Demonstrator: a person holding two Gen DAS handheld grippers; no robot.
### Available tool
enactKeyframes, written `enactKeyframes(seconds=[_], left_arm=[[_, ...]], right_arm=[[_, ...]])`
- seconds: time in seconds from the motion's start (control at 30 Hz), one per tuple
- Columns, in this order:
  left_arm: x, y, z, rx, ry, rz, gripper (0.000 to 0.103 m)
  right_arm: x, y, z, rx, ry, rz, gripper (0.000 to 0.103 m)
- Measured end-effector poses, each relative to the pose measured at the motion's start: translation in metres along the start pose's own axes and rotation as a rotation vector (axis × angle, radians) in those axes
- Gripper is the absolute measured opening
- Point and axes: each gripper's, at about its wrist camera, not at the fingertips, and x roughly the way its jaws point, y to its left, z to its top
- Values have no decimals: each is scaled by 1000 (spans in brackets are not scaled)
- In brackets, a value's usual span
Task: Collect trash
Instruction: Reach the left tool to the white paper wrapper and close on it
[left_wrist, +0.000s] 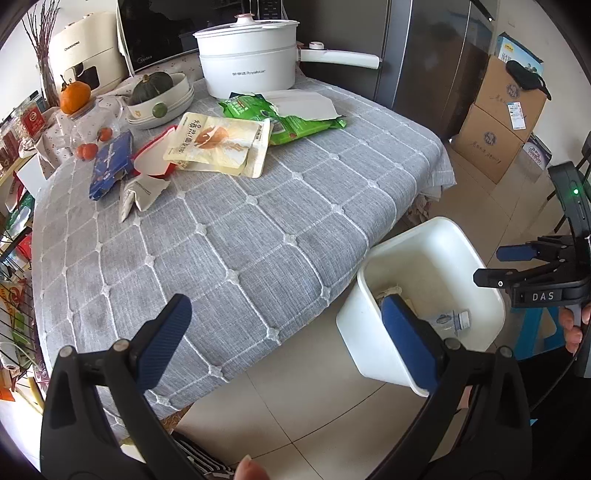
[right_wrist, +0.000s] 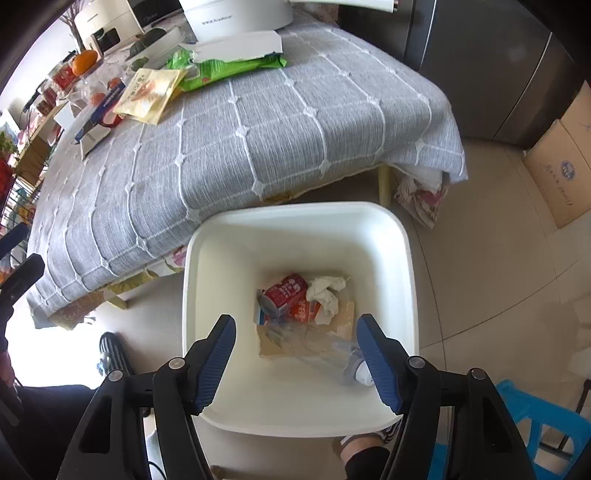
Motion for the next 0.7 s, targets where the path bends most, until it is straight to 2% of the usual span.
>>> enactKeyframes(seconds=[0.27, 0.4, 0.7], left_arm=[[-9, 19, 12, -52, -35, 10, 102], [-6, 39, 24, -92, -45, 26, 102], [31, 103, 52, -185, -40, 39, 102]], right_arm=[[-39, 9, 13, -10, -146, -1, 78], [-47, 12, 26, -7, -201, -30, 80], [-42, 29, 63, -22, -233, -60, 81]])
